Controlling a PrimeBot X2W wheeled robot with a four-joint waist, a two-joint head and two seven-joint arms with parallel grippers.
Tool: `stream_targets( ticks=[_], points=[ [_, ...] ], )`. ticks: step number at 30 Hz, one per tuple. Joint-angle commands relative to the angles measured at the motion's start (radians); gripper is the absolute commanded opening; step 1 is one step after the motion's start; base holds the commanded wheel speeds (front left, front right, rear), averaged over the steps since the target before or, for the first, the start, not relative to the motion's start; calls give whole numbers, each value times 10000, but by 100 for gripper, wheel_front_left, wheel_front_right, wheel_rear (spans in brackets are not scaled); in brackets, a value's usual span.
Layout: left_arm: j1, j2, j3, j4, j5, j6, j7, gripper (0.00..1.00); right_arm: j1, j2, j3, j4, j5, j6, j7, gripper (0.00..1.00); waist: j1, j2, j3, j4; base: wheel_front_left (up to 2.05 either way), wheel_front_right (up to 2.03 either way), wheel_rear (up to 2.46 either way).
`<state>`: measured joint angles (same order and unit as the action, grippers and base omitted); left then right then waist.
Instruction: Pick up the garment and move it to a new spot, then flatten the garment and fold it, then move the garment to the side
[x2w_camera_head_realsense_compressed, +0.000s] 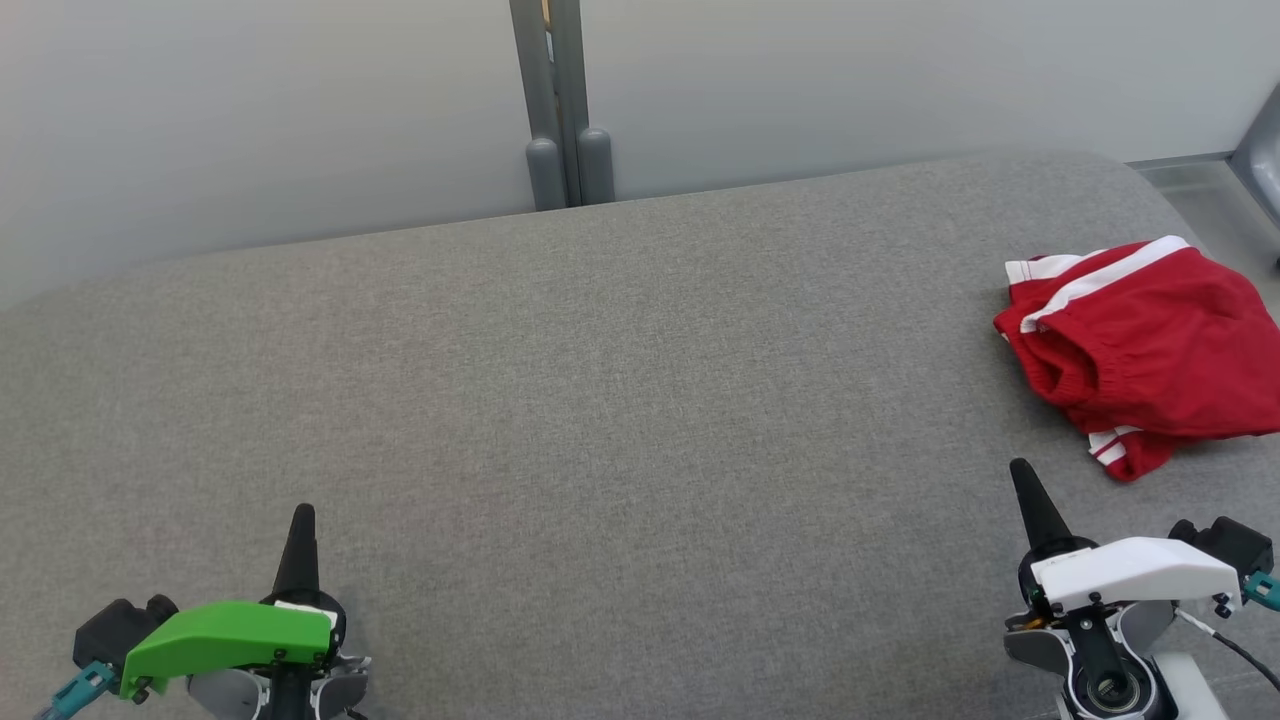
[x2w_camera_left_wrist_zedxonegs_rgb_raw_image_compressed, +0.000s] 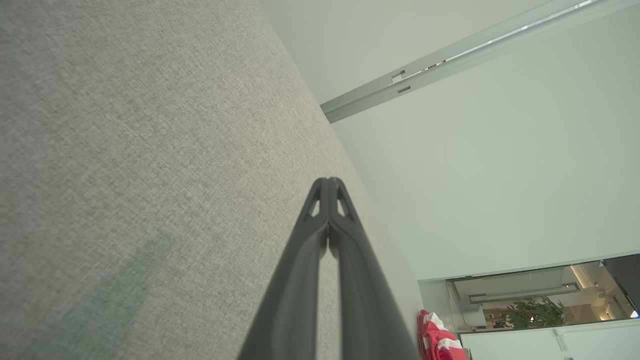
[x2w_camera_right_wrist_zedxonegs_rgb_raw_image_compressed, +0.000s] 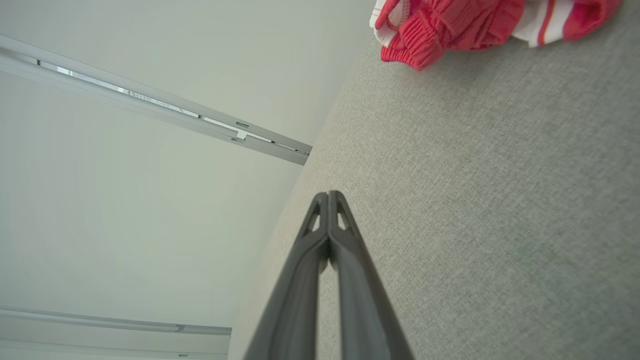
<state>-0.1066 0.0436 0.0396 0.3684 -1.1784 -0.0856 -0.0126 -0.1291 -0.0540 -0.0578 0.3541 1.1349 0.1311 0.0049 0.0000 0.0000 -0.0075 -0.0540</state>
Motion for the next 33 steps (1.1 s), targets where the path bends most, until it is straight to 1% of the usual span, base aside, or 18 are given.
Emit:
stream_targets(
  ticks=[1,20,33],
  points=[
    [-246,70,80,-135,-219,-74,51,0,-198,-36,-70,-144,273,-2,76,0,0,0,3,13,0,0,0],
    [-382,81,284,-408,-1903,-232,497,0,-194,-9,-377,-403,2053,0,557,0,0,0,43,195,0,0,0],
    [-437,86,406,-571,-2789,-320,749,0,-194,7,-547,-547,3049,-1,815,0,0,0,67,309,0,0,0]
  ],
)
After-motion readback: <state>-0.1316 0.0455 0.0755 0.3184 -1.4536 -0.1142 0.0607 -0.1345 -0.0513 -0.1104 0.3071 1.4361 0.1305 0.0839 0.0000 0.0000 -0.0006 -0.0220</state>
